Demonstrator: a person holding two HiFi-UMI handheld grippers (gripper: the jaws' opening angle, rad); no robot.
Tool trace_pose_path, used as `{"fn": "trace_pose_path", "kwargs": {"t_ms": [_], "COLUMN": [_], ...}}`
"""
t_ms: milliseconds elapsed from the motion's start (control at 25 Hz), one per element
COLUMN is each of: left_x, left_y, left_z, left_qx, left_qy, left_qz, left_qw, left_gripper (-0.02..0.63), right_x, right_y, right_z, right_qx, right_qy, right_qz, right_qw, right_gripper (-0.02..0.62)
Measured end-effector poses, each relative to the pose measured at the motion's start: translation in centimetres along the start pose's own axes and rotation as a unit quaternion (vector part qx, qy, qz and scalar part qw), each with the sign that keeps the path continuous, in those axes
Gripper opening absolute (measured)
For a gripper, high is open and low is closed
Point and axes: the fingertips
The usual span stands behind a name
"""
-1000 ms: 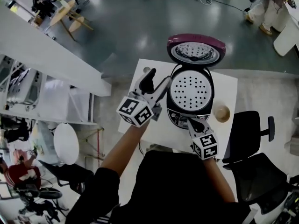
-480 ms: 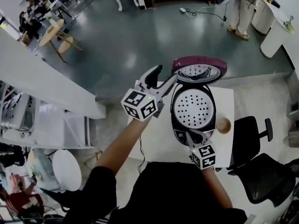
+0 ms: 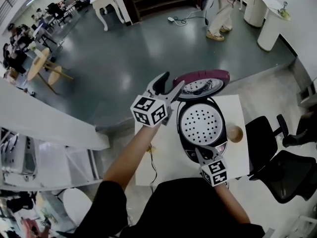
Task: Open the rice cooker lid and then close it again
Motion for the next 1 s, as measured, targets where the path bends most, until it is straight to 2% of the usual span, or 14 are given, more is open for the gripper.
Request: {"fn": "trace_pose_path", "kwargs": {"t_ms": [160, 360, 680, 800, 1000], "left_x": [1.4, 2.4, 3.1, 3.2, 3.0], "left_y": [-0.2, 0.1, -2.0, -2.2, -1.9], "left_z": [-0.7, -1.2, -1.6, -1.7, -0.6], "left_qx": [0.004, 0.000, 0.012, 0.001, 0.057], "left_qy": [-0.009, -0.011, -0.014, -0.018, -0.040], "left_qz": [-0.009, 0.005, -0.027, -0.037, -0.040], "left_qw": [0.9999, 0.9999, 0.9995, 0.9992, 0.9968], "left_gripper": [0.265, 0.265, 0.265, 0.265, 0.246], "right_x": [-0.6, -1.7, -2.7, -2.6, -3.0], "right_y": [-0.1, -1.2, -1.5, -1.7, -2.4], "right_z": [1.0, 2.9, 3.7, 3.5, 2.5], "right_qx": [0.007, 0.021, 0.047, 0.044, 0.046], "right_qy": [-0.024, -0.063, -0.089, -0.093, -0.100], "right_qz": [-0.003, -0.019, -0.019, -0.017, -0.019], "right_qw": [1.000, 0.998, 0.995, 0.995, 0.994], "right_gripper": [0.000, 0.000, 0.000, 0.000, 0.000]}}
Point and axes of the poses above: the fingertips, and each gripper's own axes: x forward along the fingers, z to its right, y out of its top, and after that the axes turned 8 degrees about y, right-handed
